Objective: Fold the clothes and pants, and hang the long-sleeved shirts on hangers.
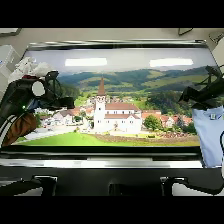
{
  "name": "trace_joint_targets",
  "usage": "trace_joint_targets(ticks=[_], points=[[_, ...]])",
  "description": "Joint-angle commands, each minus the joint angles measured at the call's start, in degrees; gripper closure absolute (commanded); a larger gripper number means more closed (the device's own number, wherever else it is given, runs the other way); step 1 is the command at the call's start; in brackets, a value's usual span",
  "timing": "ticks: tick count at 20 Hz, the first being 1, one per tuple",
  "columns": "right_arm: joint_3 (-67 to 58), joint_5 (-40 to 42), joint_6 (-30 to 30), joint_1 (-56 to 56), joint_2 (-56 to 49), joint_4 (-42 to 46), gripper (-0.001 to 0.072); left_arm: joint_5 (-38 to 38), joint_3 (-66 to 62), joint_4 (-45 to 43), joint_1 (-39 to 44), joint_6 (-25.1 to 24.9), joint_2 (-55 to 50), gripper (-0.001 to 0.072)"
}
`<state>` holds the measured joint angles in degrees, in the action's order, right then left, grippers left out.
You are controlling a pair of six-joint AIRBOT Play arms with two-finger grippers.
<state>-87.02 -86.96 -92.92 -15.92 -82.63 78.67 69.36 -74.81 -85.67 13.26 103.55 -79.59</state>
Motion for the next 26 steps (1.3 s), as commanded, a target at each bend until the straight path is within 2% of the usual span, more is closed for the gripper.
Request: trace_joint_targets(ticks=[1, 14, 17, 21, 23, 26], points=[[0.0, 0.0, 0.0, 0.1, 0.0, 0.0, 0.0013, 0.0, 0.0, 0.0, 0.0, 0.0, 0.0, 0.0001], [0.0, 0.1, -0.1, 0.1, 0.0, -0.1, 0.0013, 0.0, 0.0, 0.0, 0.0, 0.0, 0.0, 0.0001], [0.0, 8.8, -0.5, 0.1, 0.0, -0.7, 0.0021, -3.3, 0.0, 0.6, 0.0, 0.0, -0.1, 0.0001], [0.0, 14.0, -0.5, 0.0, 0.0, -0.5, 0.0021, -7.9, 0.0, 0.6, 0.0, 0.0, 0.0, -0.0008], [0.0, 19.1, -0.5, 0.1, 0.0, -0.2, 0.0007, -3.8, -1.9, 0.3, -2.5, 0.0, 0.0, -0.0013], [0.0, 15.1, 1.4, 0.1, -0.4, -0.2, 0.001, 10.6, -10.0, -12.5, -13.6, 0.0, 0.0, -0.0013]])
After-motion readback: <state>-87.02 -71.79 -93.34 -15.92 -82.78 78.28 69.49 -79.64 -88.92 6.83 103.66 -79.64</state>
